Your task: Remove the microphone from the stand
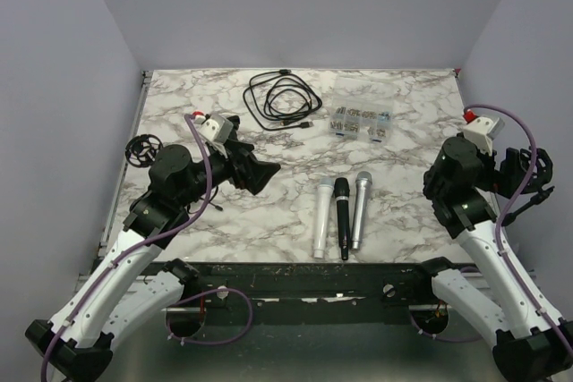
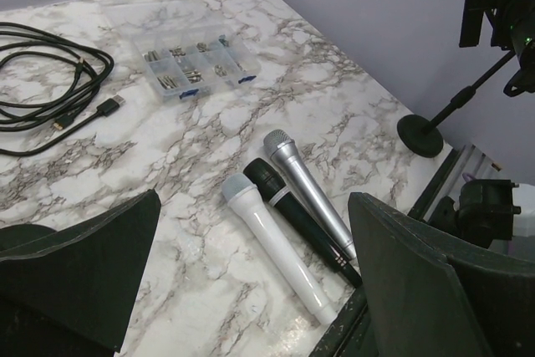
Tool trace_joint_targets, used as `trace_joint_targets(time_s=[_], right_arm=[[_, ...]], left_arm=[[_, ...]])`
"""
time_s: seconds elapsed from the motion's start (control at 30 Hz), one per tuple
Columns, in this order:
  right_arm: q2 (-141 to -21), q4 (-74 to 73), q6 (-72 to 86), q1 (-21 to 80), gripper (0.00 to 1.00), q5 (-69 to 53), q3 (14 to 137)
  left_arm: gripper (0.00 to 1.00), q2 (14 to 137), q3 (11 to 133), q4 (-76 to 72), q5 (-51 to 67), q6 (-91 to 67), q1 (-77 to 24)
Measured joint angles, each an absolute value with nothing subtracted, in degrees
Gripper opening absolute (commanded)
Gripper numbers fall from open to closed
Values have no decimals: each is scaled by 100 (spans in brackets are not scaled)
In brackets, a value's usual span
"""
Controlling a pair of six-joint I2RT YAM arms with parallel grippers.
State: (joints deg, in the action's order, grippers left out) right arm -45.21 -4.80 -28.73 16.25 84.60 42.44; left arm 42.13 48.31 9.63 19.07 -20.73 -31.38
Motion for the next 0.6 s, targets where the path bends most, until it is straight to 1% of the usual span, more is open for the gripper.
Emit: trace_joint_targets(time_s=[0.23, 0.6], right_arm=[[-4530, 49, -3334, 1479, 100, 8466, 4209], [-5094, 172, -3454, 1114, 100, 8385, 4322]], left_arm=[[99, 4287, 4838, 1057, 1728, -1951, -3391], [99, 4556, 4840, 1227, 1315, -1747, -4007]])
